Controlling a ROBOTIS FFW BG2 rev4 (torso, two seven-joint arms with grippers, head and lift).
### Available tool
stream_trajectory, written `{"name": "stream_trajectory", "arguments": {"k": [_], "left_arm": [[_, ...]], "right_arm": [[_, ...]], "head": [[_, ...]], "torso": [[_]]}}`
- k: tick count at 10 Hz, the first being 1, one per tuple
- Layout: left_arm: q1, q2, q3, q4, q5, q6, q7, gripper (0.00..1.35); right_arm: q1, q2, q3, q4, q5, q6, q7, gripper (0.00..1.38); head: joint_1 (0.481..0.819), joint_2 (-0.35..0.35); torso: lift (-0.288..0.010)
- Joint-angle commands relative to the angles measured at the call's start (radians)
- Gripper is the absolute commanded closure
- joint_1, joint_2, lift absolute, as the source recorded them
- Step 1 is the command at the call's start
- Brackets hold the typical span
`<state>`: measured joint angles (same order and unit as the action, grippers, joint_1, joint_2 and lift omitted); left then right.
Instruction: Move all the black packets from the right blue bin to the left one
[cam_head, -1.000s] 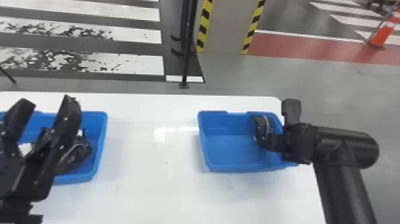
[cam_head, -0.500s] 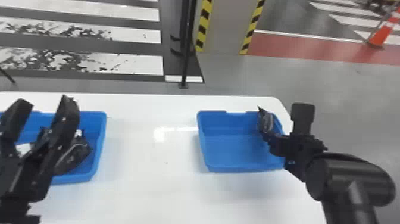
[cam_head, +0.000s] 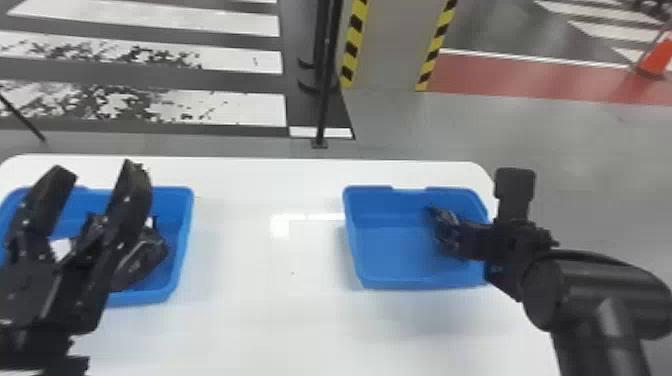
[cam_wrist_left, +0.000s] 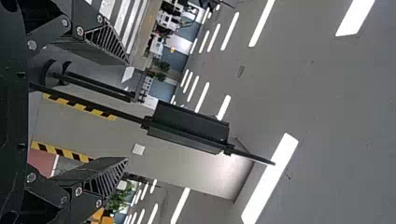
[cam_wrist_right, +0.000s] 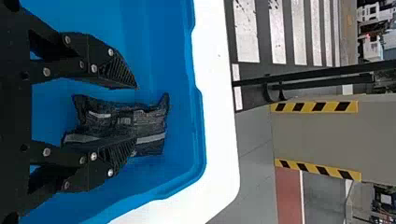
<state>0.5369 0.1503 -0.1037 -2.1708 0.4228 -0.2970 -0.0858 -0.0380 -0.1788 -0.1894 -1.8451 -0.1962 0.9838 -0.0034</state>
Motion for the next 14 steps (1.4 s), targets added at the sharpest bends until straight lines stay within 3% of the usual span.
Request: {"name": "stream_trajectory", "arguments": {"k": [1, 3, 8, 14], "left_arm": [[0.001, 0.000, 0.002, 0.000, 0.000, 0.000, 0.000, 0.33], [0.003, 0.000, 0.002, 0.000, 0.002, -0.003, 0.000, 0.33], [0.003, 0.000, 0.004, 0.000, 0.002, -0.007, 0.000, 0.33], [0.005, -0.002, 0.008, 0.000, 0.002, -0.010, 0.000, 0.33]], "right_arm": [[-0.004, 0.002, -0.002, -0.014, -0.007, 0.025, -0.015, 0.04], [-0.016, 0.005, -0.002, -0.024, -0.025, 0.074, -0.052, 0.05], [-0.198, -0.019, 0.000, 0.192, -0.021, 0.135, -0.027, 0.05], [-0.274, -0.030, 0.022, 0.327, 0.011, 0.167, -0.027, 0.08]], "head": [[0.695, -0.192], [0.695, -0.194], [0.695, -0.197], [0.695, -0.203]], "torso": [[-0.140], [-0.140], [-0.140], [-0.140]]}}
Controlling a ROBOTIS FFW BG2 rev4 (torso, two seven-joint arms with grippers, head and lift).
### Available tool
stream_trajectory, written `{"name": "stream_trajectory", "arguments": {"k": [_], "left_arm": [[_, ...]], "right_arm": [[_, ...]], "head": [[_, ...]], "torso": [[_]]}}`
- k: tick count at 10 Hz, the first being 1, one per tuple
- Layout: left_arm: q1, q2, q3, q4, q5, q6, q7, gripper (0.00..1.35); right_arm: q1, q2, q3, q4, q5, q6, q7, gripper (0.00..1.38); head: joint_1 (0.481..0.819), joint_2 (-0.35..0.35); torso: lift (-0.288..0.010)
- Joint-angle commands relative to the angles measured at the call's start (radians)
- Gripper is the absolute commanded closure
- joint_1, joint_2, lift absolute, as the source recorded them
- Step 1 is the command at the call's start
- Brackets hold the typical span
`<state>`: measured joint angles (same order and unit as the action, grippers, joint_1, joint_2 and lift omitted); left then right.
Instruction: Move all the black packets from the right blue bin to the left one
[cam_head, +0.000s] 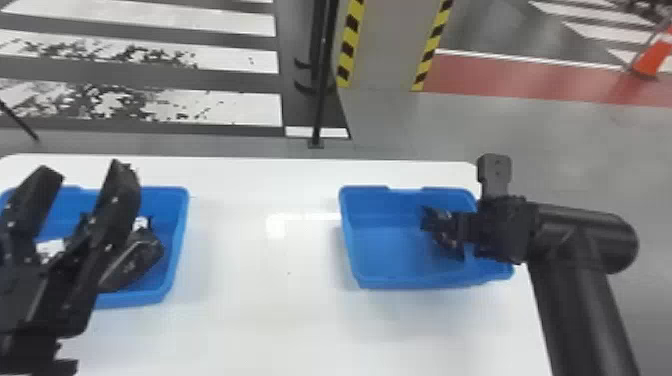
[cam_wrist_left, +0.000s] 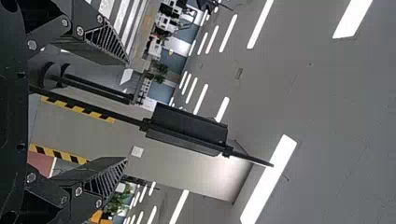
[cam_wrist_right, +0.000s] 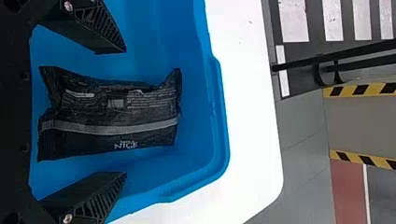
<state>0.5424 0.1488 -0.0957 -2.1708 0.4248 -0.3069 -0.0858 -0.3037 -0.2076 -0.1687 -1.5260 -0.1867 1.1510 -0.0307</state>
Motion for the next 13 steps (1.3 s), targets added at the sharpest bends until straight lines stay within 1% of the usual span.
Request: {"name": "stream_trajectory", "arguments": {"k": [1, 3, 4, 5, 6, 8, 10, 11, 13], "left_arm": [[0.000, 0.000, 0.000, 0.000, 0.000, 0.000, 0.000, 0.33], [0.000, -0.003, 0.002, 0.000, 0.000, 0.000, 0.000, 0.33], [0.000, -0.003, 0.002, 0.000, 0.000, 0.000, 0.000, 0.33], [0.000, -0.003, 0.002, 0.000, 0.000, 0.000, 0.000, 0.33], [0.002, -0.003, 0.004, 0.000, 0.000, 0.002, 0.000, 0.33], [0.002, -0.003, 0.004, 0.002, 0.000, 0.000, 0.000, 0.33], [0.002, 0.000, 0.004, 0.002, 0.000, 0.000, 0.000, 0.33], [0.002, 0.000, 0.006, 0.002, 0.000, 0.000, 0.000, 0.33], [0.002, -0.003, 0.008, 0.000, 0.002, -0.012, 0.000, 0.33]], "right_arm": [[-0.015, -0.001, 0.003, 0.030, 0.001, 0.000, 0.000, 0.11], [-0.037, -0.004, 0.003, 0.091, -0.003, 0.015, 0.000, 0.15], [-0.047, -0.006, 0.003, 0.111, -0.005, 0.025, 0.000, 0.23], [-0.055, -0.009, 0.003, 0.118, -0.005, 0.042, 0.000, 0.53], [-0.055, -0.009, 0.003, 0.114, -0.005, 0.044, 0.000, 1.03], [-0.042, -0.007, 0.005, 0.089, -0.001, 0.032, -0.008, 1.08], [-0.020, -0.006, 0.007, 0.069, 0.001, -0.012, -0.006, 1.11], [-0.001, -0.006, 0.007, 0.047, 0.003, -0.042, -0.006, 1.12], [0.071, 0.002, 0.009, -0.044, -0.001, -0.142, -0.002, 1.12]], "head": [[0.695, -0.203], [0.695, -0.204], [0.695, -0.205], [0.695, -0.205], [0.695, -0.206], [0.695, -0.207], [0.695, -0.207], [0.695, -0.207], [0.695, -0.205]], "torso": [[-0.140], [-0.140], [-0.140], [-0.140], [-0.140], [-0.140], [-0.140], [-0.140], [-0.140]]}}
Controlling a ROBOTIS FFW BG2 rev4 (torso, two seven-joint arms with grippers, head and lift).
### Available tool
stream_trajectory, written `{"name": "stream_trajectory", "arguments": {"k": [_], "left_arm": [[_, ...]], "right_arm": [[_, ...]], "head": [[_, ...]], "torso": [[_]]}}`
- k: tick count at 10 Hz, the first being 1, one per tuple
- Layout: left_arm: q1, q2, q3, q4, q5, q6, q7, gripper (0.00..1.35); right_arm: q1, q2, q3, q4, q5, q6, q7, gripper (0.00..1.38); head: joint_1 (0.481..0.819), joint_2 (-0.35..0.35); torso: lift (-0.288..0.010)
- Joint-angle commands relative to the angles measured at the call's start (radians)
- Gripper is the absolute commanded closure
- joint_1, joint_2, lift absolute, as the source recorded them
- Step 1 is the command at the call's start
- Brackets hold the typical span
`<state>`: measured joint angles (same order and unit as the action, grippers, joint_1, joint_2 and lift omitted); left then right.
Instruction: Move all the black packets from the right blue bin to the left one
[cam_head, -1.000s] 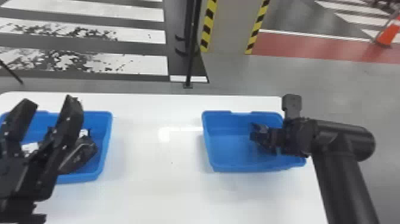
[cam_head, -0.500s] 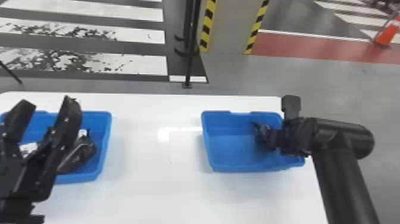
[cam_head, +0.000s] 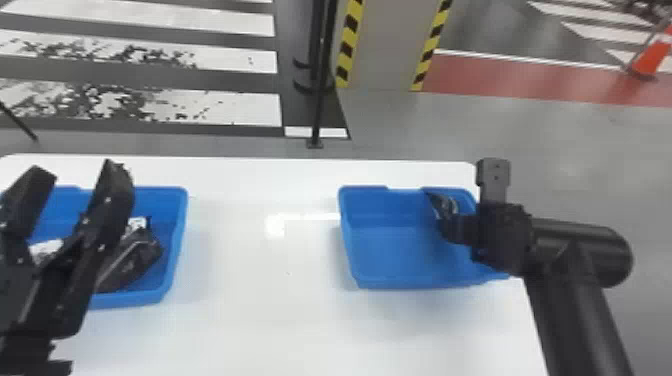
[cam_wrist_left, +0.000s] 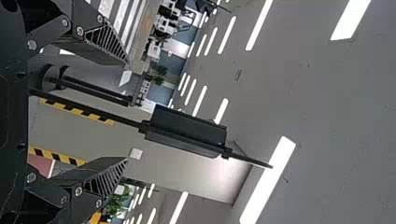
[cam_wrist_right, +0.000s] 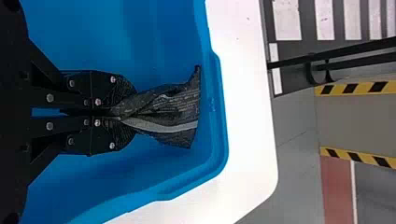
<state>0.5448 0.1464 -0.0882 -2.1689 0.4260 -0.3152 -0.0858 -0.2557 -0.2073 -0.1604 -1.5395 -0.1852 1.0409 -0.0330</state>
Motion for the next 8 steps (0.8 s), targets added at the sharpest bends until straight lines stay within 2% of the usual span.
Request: {"name": "stream_trajectory", "arguments": {"k": [1, 4, 6, 7, 8], "left_arm": [[0.000, -0.001, 0.002, -0.002, 0.001, -0.009, 0.000, 0.33], [0.002, -0.005, 0.012, -0.002, 0.009, -0.026, 0.000, 0.33], [-0.002, -0.007, 0.006, -0.007, 0.051, -0.014, -0.005, 0.32], [-0.005, -0.005, 0.008, -0.031, 0.061, 0.021, -0.018, 0.32], [-0.010, -0.004, 0.012, -0.068, 0.081, 0.099, -0.052, 0.33]], "right_arm": [[0.069, 0.006, 0.001, -0.101, -0.014, -0.106, 0.013, 1.12], [0.216, 0.012, 0.005, -0.312, -0.106, -0.297, 0.097, 1.12], [0.273, 0.012, 0.061, -0.364, -0.216, -0.550, 0.205, 1.12], [0.297, 0.012, 0.101, -0.403, -0.275, -0.629, 0.242, 1.12], [0.317, 0.009, 0.154, -0.472, -0.325, -0.631, 0.246, 1.12]], "head": [[0.695, -0.201], [0.695, -0.162], [0.691, -0.101], [0.678, -0.080], [0.653, -0.042]], "torso": [[-0.140], [-0.140], [-0.140], [-0.140], [-0.140]]}}
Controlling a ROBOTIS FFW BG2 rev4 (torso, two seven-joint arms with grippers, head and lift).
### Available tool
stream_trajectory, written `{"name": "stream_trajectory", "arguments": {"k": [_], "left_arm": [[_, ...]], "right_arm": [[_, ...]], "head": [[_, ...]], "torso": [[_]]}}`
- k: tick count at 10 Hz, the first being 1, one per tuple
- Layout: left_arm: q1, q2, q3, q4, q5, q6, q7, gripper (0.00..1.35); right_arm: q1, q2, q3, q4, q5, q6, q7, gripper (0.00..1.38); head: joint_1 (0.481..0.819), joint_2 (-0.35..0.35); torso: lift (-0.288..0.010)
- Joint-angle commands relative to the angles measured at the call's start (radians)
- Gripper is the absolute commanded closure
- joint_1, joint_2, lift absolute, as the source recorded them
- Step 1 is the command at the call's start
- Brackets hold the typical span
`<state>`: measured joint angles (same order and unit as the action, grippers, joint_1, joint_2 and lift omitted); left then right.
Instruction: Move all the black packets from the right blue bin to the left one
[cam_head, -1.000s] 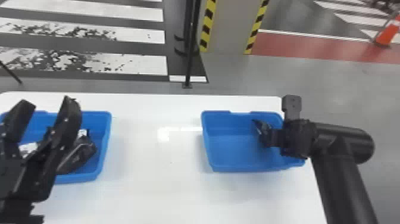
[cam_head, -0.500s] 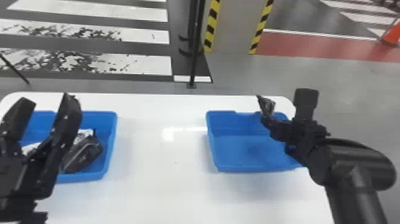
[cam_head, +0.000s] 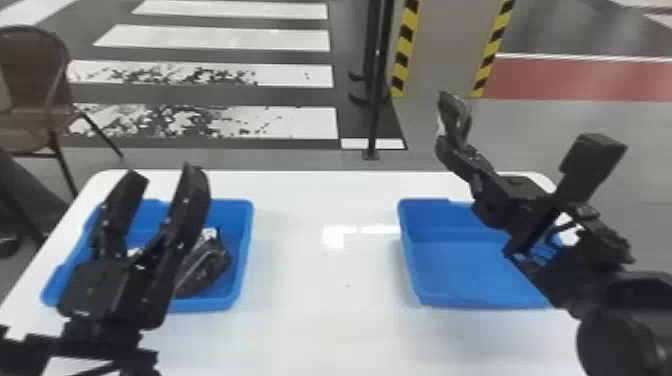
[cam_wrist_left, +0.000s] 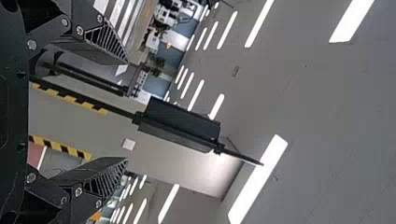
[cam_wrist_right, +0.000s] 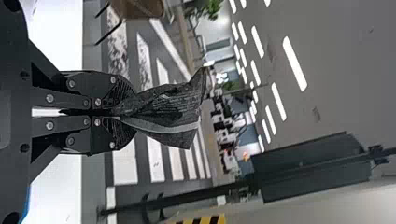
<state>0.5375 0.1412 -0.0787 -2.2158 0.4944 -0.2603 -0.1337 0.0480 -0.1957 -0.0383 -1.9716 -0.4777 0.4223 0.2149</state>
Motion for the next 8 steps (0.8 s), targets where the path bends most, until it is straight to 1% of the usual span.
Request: {"name": "stream_trajectory", "arguments": {"k": [1, 2, 3, 4, 5, 6, 7, 8], "left_arm": [[-0.015, 0.005, -0.005, -0.046, 0.012, 0.093, -0.027, 0.33], [-0.030, 0.012, -0.011, -0.068, -0.008, 0.142, -0.047, 0.33], [-0.037, 0.014, 0.011, -0.127, -0.118, 0.236, -0.060, 0.32], [-0.044, 0.020, 0.013, -0.171, -0.185, 0.297, -0.067, 0.32], [-0.059, 0.024, 0.001, -0.181, -0.191, 0.329, -0.080, 0.32], [-0.071, 0.026, -0.003, -0.198, -0.229, 0.366, -0.087, 0.32], [-0.086, 0.029, -0.007, -0.203, -0.237, 0.412, -0.103, 0.32], [-0.086, 0.029, -0.007, -0.203, -0.219, 0.457, -0.109, 0.32]], "right_arm": [[0.023, -0.013, 0.084, -0.099, -0.077, -0.008, 0.012, 1.12], [0.033, -0.024, 0.126, -0.177, -0.097, 0.083, 0.011, 1.12], [0.035, -0.033, 0.178, -0.216, -0.127, 0.149, 0.011, 1.12], [0.026, -0.039, 0.230, -0.221, -0.149, 0.157, 0.011, 1.12], [0.016, -0.050, 0.274, -0.224, -0.168, 0.159, 0.011, 1.12], [0.011, -0.057, 0.317, -0.246, -0.188, 0.164, 0.011, 1.12], [0.006, -0.062, 0.353, -0.258, -0.210, 0.169, 0.011, 1.12], [-0.009, -0.068, 0.387, -0.258, -0.216, 0.169, 0.011, 1.12]], "head": [[0.631, -0.009], [0.613, 0.027], [0.605, 0.058], [0.607, 0.076], [0.611, 0.112], [0.613, 0.141], [0.614, 0.162], [0.618, 0.183]], "torso": [[-0.140], [-0.140], [-0.140], [-0.140], [-0.140], [-0.140], [-0.140], [-0.140]]}}
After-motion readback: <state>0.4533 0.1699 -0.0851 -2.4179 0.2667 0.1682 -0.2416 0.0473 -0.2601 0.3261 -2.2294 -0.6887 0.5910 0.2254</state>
